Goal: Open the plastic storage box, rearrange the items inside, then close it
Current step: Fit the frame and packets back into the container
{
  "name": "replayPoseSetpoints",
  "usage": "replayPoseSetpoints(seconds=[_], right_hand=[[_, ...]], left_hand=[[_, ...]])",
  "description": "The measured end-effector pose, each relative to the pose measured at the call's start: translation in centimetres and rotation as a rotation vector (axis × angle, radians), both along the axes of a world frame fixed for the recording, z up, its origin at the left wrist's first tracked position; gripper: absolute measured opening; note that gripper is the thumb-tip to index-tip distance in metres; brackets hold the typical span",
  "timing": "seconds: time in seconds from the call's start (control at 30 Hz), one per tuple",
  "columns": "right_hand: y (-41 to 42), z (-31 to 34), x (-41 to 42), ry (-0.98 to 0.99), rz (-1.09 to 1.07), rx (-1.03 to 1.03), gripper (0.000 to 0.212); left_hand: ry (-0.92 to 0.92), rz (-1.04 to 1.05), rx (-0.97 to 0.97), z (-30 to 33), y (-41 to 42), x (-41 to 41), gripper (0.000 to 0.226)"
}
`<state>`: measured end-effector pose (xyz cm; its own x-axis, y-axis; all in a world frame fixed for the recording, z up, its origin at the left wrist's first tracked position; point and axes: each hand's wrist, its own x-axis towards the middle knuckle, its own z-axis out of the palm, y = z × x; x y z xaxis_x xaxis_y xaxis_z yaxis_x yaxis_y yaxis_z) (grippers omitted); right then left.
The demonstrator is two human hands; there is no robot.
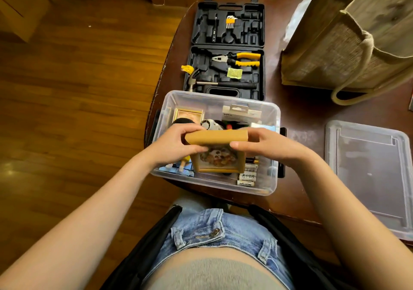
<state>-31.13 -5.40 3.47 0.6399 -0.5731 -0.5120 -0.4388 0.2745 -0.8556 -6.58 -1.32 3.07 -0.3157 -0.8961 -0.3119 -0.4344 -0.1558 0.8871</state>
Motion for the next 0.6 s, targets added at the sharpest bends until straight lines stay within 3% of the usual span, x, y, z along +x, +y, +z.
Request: replayPoseSetpoints(seconds=[0.13, 0.3, 0.6], right_hand=[[0.8, -1.0, 0.4, 0.111, 0.065, 0.054, 0.038], [1.3, -2.0, 0.6, 0.234, 0.089, 0.133, 0.044], [2.2, -3.9, 1.8, 0.451, 0.229, -0.004, 0.051]], left_hand=[[-0.143, -0.138, -0.008, -0.8, 0.8, -0.6, 0.029], [-0.240, -0.147, -0.011, -1.8, 1.7, -1.6, 0.028], [-0.506, -0.493, 0.168, -3.0, 1.3, -2.3, 0.045]])
